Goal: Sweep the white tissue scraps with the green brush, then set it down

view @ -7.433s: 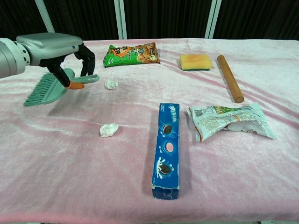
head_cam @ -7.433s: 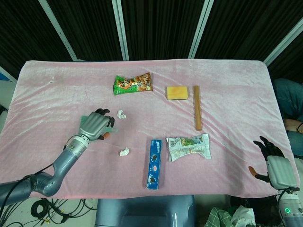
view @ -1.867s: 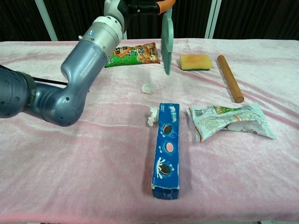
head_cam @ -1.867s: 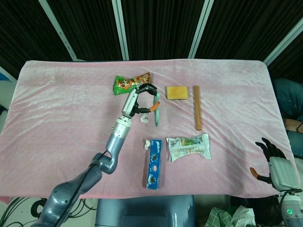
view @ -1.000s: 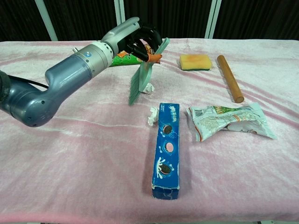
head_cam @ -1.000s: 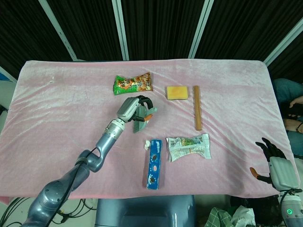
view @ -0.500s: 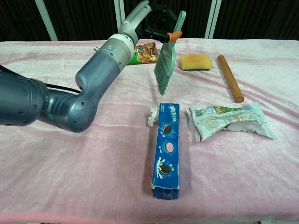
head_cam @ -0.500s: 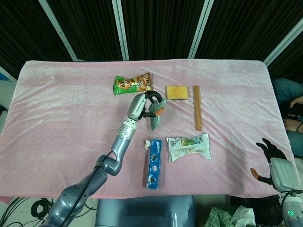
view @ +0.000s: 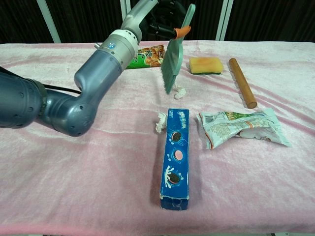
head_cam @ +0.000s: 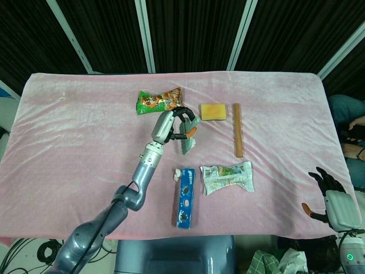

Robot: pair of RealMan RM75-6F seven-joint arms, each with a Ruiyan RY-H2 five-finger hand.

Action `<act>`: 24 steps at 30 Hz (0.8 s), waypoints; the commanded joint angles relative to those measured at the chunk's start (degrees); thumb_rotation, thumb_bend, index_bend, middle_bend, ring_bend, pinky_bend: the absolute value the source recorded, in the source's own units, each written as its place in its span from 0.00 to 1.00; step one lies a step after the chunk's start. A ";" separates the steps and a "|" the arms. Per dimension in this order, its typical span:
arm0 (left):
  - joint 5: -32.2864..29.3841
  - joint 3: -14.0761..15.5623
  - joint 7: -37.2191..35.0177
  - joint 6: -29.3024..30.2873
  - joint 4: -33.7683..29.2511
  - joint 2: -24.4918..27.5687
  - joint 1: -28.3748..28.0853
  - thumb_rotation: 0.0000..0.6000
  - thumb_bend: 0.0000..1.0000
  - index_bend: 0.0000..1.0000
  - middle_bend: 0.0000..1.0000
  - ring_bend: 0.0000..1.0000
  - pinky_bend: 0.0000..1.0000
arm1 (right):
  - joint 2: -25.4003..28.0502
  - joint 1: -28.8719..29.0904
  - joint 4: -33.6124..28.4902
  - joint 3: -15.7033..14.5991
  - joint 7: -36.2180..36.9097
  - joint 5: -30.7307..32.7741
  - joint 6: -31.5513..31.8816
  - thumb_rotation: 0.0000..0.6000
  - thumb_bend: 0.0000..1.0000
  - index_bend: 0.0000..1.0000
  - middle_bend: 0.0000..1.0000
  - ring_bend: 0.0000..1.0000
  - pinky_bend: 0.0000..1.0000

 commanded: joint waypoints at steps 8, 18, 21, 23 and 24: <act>11.42 12.25 12.97 -0.95 -5.83 13.37 6.42 1.00 0.36 0.73 0.71 0.34 0.47 | -0.05 0.00 -0.06 0.16 -0.10 0.25 0.04 1.00 0.20 0.18 0.04 0.10 0.16; 11.45 18.72 20.74 -20.55 -30.22 30.83 8.71 1.00 0.36 0.73 0.70 0.34 0.47 | 0.05 0.01 -0.08 0.13 0.09 0.17 -0.05 1.00 0.20 0.18 0.04 0.10 0.16; 10.34 18.95 23.33 -23.78 -31.89 31.77 8.84 1.00 0.36 0.73 0.70 0.34 0.47 | 0.05 0.05 -0.07 0.10 0.09 0.15 -0.15 1.00 0.19 0.18 0.04 0.10 0.16; 9.68 19.08 24.90 -25.84 -32.33 32.04 8.74 1.00 0.36 0.73 0.70 0.34 0.46 | 0.05 0.07 -0.06 0.08 0.08 0.10 -0.18 1.00 0.19 0.18 0.04 0.10 0.16; 9.37 19.14 25.65 -26.90 -32.56 32.17 8.64 1.00 0.37 0.73 0.70 0.34 0.46 | 0.05 0.07 -0.06 0.08 0.08 0.09 -0.19 1.00 0.19 0.18 0.04 0.10 0.16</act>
